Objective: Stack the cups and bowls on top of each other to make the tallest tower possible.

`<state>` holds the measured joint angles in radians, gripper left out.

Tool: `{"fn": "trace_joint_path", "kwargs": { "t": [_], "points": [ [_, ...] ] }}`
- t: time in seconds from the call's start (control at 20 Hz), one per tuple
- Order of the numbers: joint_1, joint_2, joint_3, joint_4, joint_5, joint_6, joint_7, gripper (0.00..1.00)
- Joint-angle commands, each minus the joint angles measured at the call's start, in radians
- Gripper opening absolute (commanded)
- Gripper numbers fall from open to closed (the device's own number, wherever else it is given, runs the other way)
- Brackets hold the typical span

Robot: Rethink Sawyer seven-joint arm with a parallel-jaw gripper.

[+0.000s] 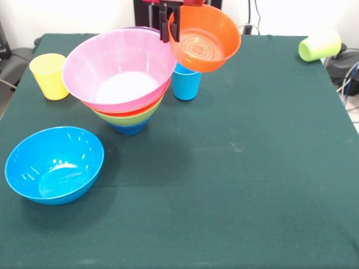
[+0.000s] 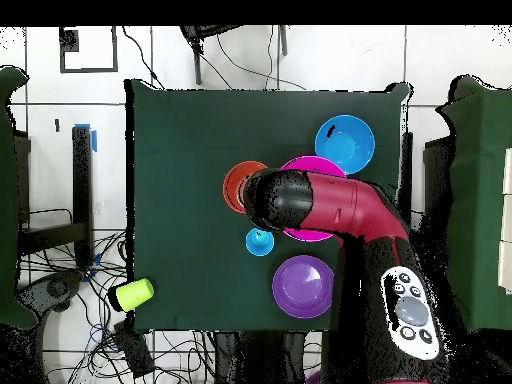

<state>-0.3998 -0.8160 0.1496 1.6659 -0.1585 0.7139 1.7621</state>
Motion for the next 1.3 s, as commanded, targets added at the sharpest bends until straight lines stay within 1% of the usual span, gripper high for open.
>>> {"fn": "trace_joint_path", "kwargs": {
  "t": [0.05,0.3,0.45,0.65,0.85,1.05,1.3],
  "points": [
    [-0.018,-0.006,0.124,-0.005,-0.072,0.132,-0.208,0.00],
    [-0.032,0.001,0.144,-0.021,-0.079,0.159,-0.216,0.00],
    [-0.046,0.012,0.159,-0.053,-0.087,0.192,-0.233,0.00],
    [-0.061,0.034,0.174,-0.086,-0.107,0.206,-0.250,0.00],
    [-0.078,0.035,0.187,-0.108,-0.128,0.225,-0.267,0.00],
    [-0.108,0.048,0.210,-0.142,-0.155,0.247,-0.295,0.00],
    [-0.144,0.044,0.242,-0.166,-0.178,0.286,-0.319,0.00]
  ]
}}
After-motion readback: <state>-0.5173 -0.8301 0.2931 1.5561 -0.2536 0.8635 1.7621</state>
